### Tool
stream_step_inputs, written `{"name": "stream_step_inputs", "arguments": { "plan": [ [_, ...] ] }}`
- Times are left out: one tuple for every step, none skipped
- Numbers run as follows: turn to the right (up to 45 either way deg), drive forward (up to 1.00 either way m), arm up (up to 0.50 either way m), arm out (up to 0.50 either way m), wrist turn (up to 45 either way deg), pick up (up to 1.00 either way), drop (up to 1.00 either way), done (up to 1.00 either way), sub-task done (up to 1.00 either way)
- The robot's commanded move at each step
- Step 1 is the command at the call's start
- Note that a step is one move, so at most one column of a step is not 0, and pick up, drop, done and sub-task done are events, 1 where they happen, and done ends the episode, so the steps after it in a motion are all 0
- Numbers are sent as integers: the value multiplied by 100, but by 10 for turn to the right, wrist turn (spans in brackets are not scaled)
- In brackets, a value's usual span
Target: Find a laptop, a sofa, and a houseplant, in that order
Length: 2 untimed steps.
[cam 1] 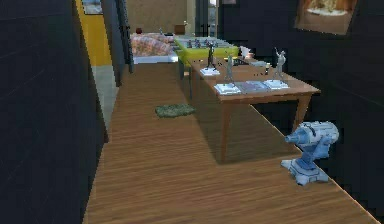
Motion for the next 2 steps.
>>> {"name": "stream_step_inputs", "arguments": {
  "plan": [
    [-120,0,0,0,0,0,0,0,0],
    [0,100,0,0,0,0,0,0,0]
  ]
}}
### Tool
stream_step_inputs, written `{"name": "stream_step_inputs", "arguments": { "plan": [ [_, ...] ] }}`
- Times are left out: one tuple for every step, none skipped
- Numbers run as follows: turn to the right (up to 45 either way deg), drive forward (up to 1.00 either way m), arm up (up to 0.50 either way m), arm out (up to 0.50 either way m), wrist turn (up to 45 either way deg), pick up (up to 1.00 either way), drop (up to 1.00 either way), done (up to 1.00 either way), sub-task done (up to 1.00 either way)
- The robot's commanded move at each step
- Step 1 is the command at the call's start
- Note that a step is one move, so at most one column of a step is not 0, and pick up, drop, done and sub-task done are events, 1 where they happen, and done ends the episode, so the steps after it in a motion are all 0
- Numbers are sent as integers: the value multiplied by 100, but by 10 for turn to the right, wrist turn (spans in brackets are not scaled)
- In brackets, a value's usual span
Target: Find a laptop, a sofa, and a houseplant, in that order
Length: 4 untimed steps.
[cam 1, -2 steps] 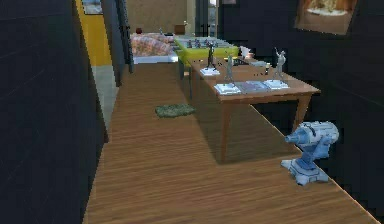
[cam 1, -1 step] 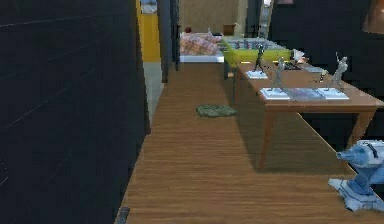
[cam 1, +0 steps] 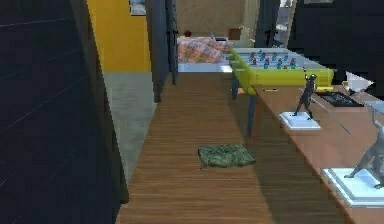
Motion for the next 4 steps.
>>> {"name": "stream_step_inputs", "arguments": {
  "plan": [
    [0,100,0,0,0,0,0,0,0],
    [-30,0,0,0,0,0,0,0,0],
    [0,100,0,0,0,0,0,0,0],
    [0,60,0,0,0,0,0,0,0]
  ]
}}
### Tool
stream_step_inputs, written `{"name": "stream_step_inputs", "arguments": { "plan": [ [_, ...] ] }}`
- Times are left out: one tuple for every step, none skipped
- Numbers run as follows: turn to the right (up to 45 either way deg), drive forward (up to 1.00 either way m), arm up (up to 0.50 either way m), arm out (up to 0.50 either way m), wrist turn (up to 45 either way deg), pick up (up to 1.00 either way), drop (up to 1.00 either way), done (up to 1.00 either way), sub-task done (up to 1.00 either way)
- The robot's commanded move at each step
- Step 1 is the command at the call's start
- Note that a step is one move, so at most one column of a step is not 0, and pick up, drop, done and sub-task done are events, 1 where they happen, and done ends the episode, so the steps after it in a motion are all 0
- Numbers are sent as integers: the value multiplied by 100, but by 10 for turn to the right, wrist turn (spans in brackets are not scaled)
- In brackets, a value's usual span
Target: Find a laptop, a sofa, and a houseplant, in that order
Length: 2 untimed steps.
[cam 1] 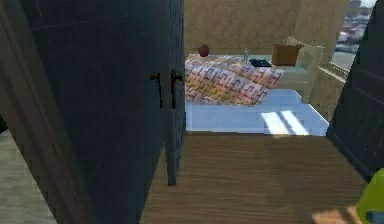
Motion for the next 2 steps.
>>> {"name": "stream_step_inputs", "arguments": {
  "plan": [
    [150,0,0,0,0,0,0,0,0],
    [0,100,0,0,0,0,0,0,0]
  ]
}}
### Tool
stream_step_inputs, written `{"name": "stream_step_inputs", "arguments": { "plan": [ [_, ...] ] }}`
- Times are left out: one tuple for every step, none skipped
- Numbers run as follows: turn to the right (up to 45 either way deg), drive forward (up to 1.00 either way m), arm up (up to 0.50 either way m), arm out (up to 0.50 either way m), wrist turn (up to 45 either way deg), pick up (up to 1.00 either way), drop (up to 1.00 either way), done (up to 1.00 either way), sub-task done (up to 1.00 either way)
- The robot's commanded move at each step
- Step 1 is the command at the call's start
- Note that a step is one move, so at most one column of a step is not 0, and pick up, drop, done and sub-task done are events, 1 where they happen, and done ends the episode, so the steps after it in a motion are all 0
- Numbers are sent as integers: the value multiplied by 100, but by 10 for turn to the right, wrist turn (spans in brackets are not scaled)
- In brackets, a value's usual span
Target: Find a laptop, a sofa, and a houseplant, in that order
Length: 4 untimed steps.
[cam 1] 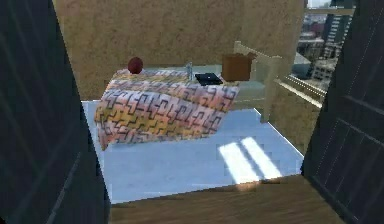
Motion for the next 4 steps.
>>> {"name": "stream_step_inputs", "arguments": {
  "plan": [
    [150,0,0,0,0,0,0,0,0],
    [0,10,0,0,0,0,0,0,0],
    [-300,0,0,0,0,0,0,0,0],
    [0,100,0,0,0,0,0,0,0]
  ]
}}
